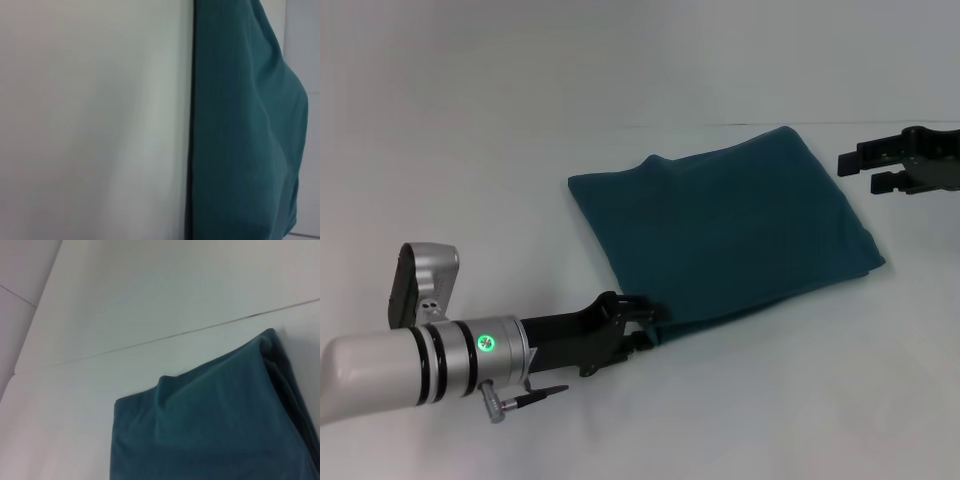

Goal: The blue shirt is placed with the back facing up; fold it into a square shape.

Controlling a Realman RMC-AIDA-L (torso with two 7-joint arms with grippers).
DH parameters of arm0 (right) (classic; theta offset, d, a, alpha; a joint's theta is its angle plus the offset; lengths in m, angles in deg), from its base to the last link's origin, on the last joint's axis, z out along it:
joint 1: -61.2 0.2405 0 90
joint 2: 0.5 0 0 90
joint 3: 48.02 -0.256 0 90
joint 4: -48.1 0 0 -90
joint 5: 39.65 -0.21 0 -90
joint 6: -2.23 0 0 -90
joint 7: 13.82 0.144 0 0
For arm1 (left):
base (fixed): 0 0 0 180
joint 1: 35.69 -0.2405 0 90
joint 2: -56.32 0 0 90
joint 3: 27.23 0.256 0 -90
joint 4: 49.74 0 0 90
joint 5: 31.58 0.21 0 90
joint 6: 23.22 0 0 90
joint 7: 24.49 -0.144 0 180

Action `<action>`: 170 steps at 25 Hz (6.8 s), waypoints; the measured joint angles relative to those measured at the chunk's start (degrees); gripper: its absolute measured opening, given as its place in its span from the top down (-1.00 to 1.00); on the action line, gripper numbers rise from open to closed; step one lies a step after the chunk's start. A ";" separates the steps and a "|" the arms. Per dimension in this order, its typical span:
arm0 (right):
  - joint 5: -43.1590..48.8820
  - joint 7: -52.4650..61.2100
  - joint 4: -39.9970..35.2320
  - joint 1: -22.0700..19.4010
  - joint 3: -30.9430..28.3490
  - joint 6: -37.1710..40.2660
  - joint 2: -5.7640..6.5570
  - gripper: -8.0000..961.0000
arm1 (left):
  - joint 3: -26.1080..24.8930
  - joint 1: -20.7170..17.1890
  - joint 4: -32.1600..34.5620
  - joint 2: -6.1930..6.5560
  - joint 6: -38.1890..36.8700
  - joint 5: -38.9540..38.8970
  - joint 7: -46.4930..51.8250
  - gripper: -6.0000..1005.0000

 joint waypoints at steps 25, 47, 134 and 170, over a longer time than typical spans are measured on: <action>-0.53 -0.04 1.16 -0.58 -0.98 0.12 0.03 -0.50 | -0.60 -5.16 3.34 0.35 -6.19 -0.92 -3.46 0.92; -0.53 -0.66 1.99 -1.39 -1.31 1.02 -0.42 -0.52 | -5.72 -9.89 13.36 4.14 -16.37 9.54 -1.36 0.89; -12.43 -43.98 -0.80 -7.40 -0.73 11.71 -4.81 -0.95 | 0.80 7.99 32.57 12.87 -38.47 17.58 -24.13 -0.83; -12.11 -43.85 -0.79 -6.36 -0.76 7.04 -4.97 -0.92 | 0.37 7.34 34.07 12.02 -37.30 20.13 -23.18 -0.83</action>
